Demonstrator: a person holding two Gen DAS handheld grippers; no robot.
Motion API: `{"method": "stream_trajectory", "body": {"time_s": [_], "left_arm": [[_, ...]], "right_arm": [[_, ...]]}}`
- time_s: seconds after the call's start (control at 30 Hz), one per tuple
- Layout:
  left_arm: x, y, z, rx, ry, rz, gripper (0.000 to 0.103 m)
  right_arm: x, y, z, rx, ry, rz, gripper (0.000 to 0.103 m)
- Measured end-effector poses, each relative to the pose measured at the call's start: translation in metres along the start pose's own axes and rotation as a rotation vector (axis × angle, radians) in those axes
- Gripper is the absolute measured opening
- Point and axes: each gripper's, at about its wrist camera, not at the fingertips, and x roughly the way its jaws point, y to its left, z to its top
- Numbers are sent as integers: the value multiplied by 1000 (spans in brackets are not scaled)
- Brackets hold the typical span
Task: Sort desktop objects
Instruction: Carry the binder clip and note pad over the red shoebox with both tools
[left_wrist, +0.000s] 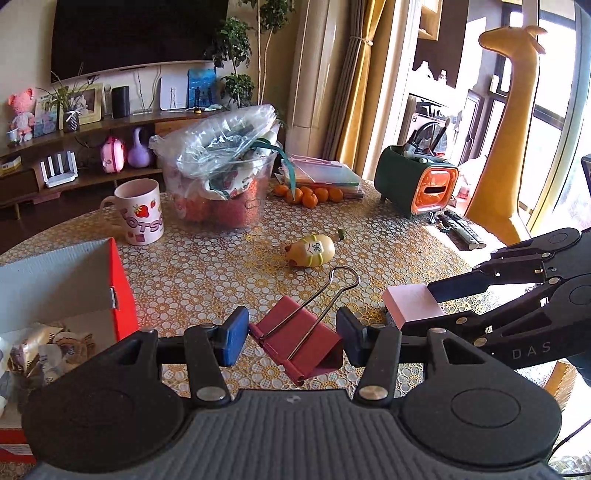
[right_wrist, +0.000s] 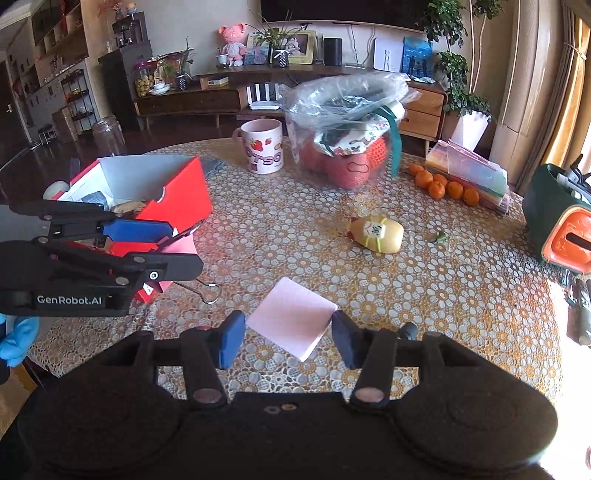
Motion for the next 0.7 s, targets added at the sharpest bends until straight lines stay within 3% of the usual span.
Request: {"method": "stream_trajectory", "body": {"time_s": [0.7], "left_arm": [[-83, 115, -3, -53, -89, 195, 51]], "right_arm": [[32, 142, 76, -212, -58, 113, 51]]}}
